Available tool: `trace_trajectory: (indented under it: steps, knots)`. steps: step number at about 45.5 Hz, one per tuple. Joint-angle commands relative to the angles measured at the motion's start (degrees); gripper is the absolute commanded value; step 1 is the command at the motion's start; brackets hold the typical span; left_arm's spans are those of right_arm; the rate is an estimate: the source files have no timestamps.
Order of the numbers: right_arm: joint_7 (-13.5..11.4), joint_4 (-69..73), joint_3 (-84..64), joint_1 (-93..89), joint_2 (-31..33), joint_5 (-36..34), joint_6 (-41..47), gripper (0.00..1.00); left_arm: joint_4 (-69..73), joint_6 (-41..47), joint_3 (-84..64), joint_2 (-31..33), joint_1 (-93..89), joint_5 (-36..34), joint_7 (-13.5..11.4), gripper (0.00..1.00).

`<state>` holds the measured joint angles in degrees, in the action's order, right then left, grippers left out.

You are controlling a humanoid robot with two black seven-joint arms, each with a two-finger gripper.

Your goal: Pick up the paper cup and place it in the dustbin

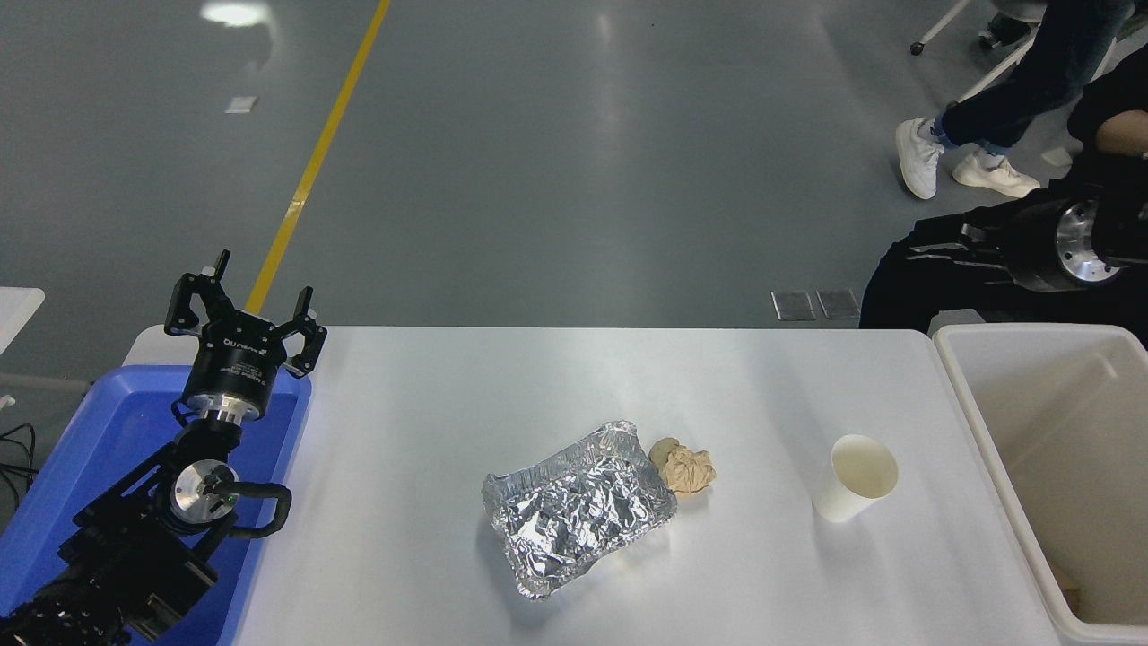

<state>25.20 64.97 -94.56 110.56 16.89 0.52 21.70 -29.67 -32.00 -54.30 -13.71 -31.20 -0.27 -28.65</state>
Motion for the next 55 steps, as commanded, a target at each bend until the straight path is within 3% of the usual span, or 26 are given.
trace_trajectory:
  steps: [1, 22, 32, 55]
  knots:
    - [-0.1, 6.4, -2.4, 6.9, -2.0, 3.5, 10.3, 1.00, 0.1, 0.0, 0.0, 0.0, 0.0, 0.0, 0.0, 0.98]
    - [-0.1, 8.4, 0.0, 6.3, -2.3, 4.1, 13.3, 1.00, 0.1, 0.0, 0.0, 0.0, 0.0, 0.0, 0.0, 0.98]
    - [-0.1, 8.0, 4.5, 3.5, -3.2, 9.4, 13.3, 1.00, 0.1, 0.0, 0.0, 0.0, 0.0, 0.0, 0.0, 0.98]
    - [-0.1, 0.5, 5.9, -13.0, -5.5, 9.9, 4.5, 1.00, 0.0, 0.0, 0.0, 0.0, 0.0, 0.0, 0.0, 0.98]
